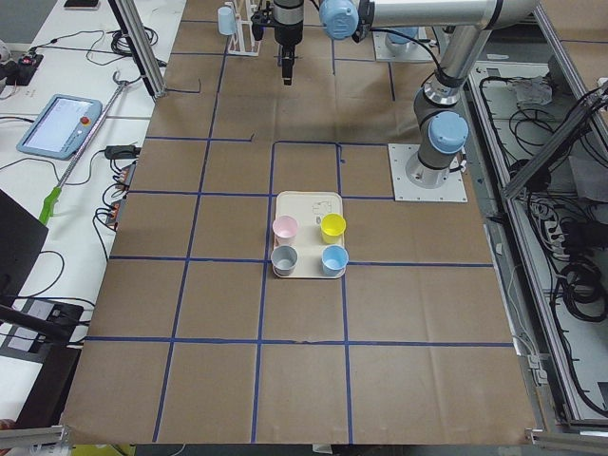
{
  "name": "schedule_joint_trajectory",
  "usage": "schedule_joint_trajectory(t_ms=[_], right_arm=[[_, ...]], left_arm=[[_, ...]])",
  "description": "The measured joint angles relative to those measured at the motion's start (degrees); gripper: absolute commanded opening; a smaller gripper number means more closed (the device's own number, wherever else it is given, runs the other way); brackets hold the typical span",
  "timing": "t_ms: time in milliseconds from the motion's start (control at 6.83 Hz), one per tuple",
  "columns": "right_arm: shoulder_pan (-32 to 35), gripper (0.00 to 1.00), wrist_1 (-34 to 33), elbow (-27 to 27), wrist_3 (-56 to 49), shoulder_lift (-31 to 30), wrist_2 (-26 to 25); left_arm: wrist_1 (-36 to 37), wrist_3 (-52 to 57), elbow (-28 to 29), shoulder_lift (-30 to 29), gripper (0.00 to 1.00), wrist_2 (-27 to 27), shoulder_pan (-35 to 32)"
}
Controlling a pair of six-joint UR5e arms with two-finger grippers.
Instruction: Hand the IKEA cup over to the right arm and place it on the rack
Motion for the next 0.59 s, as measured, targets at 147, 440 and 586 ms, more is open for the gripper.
schedule_joint_trajectory(t_ms=[147, 440, 586], right_arm=[[-0.5, 0.09, -0.6, -1.0, 0.0, 1.5, 1.0], [-0.6, 0.09, -1.5, -3.2, 0.2, 4.6, 2.1], [-0.6, 0.09, -2.1, -3.3, 0.2, 5.3, 2.4]], left_arm=[[0.1, 0.0, 0.5, -0.5, 1.00, 0.0, 0.1], [0.2, -0.1, 0.8, -1.2, 1.00, 0.1, 0.2], [0.3, -0.3, 1.1, -1.6, 1.00, 0.1, 0.2]])
